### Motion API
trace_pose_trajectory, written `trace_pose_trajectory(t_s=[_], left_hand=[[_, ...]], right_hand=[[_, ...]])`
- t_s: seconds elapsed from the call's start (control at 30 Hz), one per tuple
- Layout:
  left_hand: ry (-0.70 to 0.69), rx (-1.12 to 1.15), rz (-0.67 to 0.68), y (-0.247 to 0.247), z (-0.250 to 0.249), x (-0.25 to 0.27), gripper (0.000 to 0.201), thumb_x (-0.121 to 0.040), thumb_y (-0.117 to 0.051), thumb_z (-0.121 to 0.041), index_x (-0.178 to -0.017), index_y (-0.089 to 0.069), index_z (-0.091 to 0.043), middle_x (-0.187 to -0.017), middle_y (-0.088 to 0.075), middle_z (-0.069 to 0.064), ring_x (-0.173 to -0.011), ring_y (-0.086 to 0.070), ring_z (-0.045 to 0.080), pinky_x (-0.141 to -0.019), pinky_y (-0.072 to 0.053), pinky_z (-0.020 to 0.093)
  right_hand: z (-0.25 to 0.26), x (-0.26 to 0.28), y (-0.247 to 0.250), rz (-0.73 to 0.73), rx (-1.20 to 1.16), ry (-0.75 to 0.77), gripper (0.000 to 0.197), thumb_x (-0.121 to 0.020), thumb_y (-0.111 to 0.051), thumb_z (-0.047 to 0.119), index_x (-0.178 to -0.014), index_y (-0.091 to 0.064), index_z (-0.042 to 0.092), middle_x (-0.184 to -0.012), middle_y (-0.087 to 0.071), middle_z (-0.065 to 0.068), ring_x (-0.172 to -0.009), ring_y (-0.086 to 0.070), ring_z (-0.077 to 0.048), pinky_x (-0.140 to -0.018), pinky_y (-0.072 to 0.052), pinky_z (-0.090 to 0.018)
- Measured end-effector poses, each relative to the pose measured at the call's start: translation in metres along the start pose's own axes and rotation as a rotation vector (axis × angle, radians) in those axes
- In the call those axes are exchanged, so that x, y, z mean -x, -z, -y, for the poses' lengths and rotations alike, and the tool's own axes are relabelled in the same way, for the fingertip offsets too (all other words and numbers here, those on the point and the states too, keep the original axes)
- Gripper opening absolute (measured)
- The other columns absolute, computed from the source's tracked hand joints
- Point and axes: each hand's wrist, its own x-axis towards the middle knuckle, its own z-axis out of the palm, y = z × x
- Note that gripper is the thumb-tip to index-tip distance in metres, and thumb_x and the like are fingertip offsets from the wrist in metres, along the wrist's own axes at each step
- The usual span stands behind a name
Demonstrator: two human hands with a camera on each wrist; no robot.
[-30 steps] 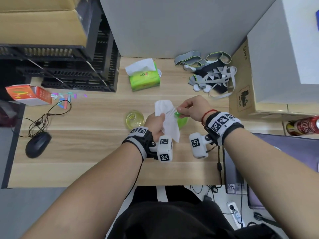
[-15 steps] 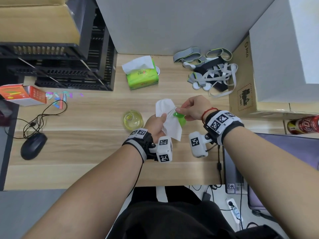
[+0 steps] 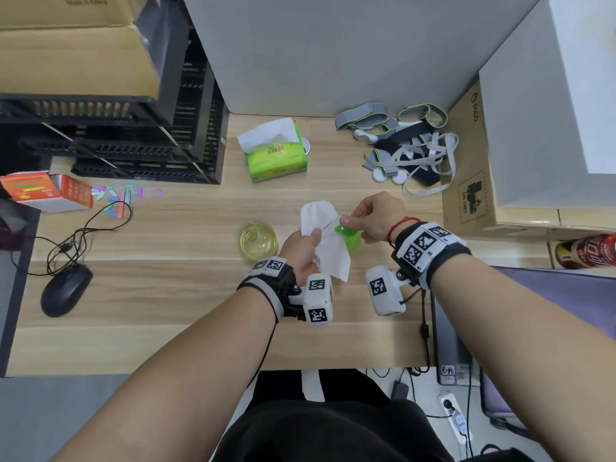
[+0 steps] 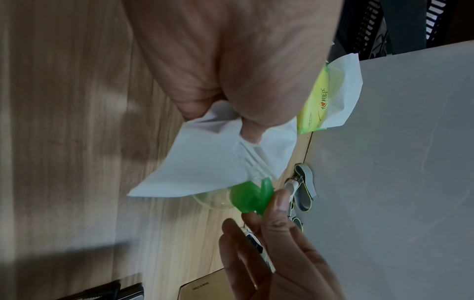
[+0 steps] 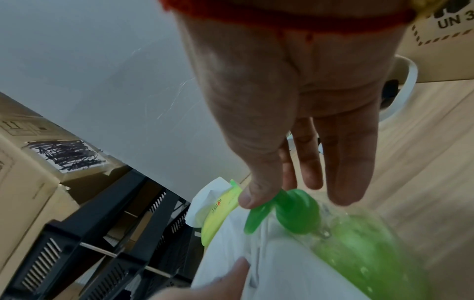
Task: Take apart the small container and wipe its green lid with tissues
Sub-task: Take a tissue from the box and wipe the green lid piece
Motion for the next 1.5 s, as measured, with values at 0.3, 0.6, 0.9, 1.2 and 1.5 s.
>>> trace_pose_trajectory(t_s=[0.3, 0.6, 0.9, 1.2, 1.5], left_hand=[[0.009, 0.087, 0.02, 0.004, 0.005, -0.009, 0.037, -0.102, -0.045, -0.017, -0.135, -0.049, 0.0, -0.123, -0.063, 0.019, -0.072, -0.063, 0.017, -0.042, -0.054, 0.027], [-0.016, 0.114, 0.028, 0.006, 0.014, -0.028, 0.033, -0.101, -0.047, -0.017, -0.128, -0.053, 0.0, -0.114, -0.067, 0.016, -0.081, -0.067, 0.024, -0.051, -0.056, 0.029], [-0.044, 0.114, 0.082, 0.007, 0.021, -0.04, 0.036, -0.101, -0.046, -0.017, -0.134, -0.051, -0.003, -0.126, -0.065, 0.019, -0.106, -0.065, 0.033, -0.068, -0.055, 0.033], [0.024, 0.248, 0.184, 0.013, 0.024, -0.05, 0.035, -0.101, -0.047, -0.02, -0.132, -0.053, -0.005, -0.124, -0.066, 0.017, -0.102, -0.066, 0.031, -0.073, -0.056, 0.039], [0.106, 0.392, 0.247, 0.016, 0.021, -0.055, 0.031, -0.101, -0.045, -0.023, -0.122, -0.057, -0.005, -0.088, -0.076, 0.013, -0.083, -0.068, 0.028, -0.07, -0.053, 0.038]], right_hand=[[0.002, 0.002, 0.007, 0.068, 0.098, 0.016, 0.045, -0.069, -0.076, 0.059, -0.083, -0.07, 0.016, -0.08, -0.076, -0.007, -0.07, -0.075, -0.024, -0.072, -0.063, -0.042], [0.007, -0.001, 0.005, 0.014, 0.229, 0.056, 0.045, -0.072, -0.077, 0.053, -0.085, -0.07, 0.011, -0.075, -0.073, -0.008, -0.058, -0.066, -0.022, -0.07, -0.061, -0.038], [0.007, -0.002, 0.012, 0.121, 0.205, 0.038, 0.052, -0.07, -0.072, 0.062, -0.084, -0.07, 0.013, -0.078, -0.074, -0.008, -0.071, -0.075, -0.026, -0.072, -0.063, -0.043], [0.007, -0.002, 0.011, 0.101, 0.204, 0.024, 0.049, -0.07, -0.075, 0.059, -0.086, -0.069, 0.013, -0.076, -0.071, -0.007, -0.075, -0.074, -0.031, -0.07, -0.063, -0.044], [0.006, -0.002, 0.012, 0.118, 0.141, 0.008, 0.048, -0.066, -0.077, 0.06, -0.083, -0.069, 0.016, -0.082, -0.073, -0.006, -0.077, -0.074, -0.028, -0.069, -0.063, -0.044]])
